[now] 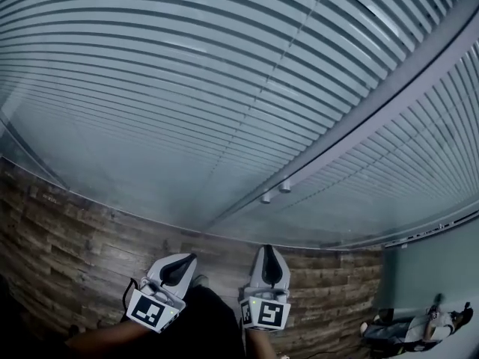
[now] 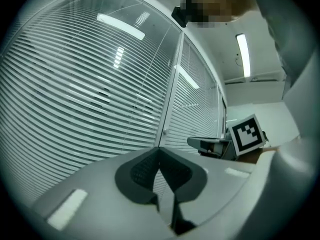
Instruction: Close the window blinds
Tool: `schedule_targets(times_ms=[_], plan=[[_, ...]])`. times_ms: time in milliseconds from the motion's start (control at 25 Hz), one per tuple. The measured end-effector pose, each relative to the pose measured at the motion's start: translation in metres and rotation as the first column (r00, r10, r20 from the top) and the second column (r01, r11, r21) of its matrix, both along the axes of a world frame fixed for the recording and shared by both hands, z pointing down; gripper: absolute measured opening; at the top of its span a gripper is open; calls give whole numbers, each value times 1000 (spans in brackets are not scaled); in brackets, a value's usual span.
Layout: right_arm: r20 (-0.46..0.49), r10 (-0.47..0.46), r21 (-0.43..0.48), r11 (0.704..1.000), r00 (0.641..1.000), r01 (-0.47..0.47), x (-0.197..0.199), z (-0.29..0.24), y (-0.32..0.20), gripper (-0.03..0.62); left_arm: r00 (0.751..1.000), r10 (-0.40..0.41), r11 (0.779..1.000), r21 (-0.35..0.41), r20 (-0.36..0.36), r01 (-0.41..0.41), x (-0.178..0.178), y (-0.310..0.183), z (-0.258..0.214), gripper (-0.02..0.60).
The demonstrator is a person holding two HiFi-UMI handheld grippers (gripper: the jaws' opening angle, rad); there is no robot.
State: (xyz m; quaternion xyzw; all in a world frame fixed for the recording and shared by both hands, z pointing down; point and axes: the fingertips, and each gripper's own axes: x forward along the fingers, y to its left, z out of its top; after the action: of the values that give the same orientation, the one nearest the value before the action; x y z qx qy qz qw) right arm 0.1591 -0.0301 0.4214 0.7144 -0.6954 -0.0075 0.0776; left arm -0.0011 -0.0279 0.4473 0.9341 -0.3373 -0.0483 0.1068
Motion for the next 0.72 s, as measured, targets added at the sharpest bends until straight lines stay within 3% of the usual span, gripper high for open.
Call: schedule_targets(times_ms=[200,440,720], plan=[[-8,-36,0,999,999,36,10,-2,-20,36,999,-29,999,31,19,29,12,-16,-9,0],[-13,-99,22,995,995,99,16,-7,-52,90,997,-60,998,16,43,60,20,-39,-5,0],[56,-85,7,996,995,85,36,-9,-93,97,995,-90,996,-22,43,91,23,-62,0,0]])
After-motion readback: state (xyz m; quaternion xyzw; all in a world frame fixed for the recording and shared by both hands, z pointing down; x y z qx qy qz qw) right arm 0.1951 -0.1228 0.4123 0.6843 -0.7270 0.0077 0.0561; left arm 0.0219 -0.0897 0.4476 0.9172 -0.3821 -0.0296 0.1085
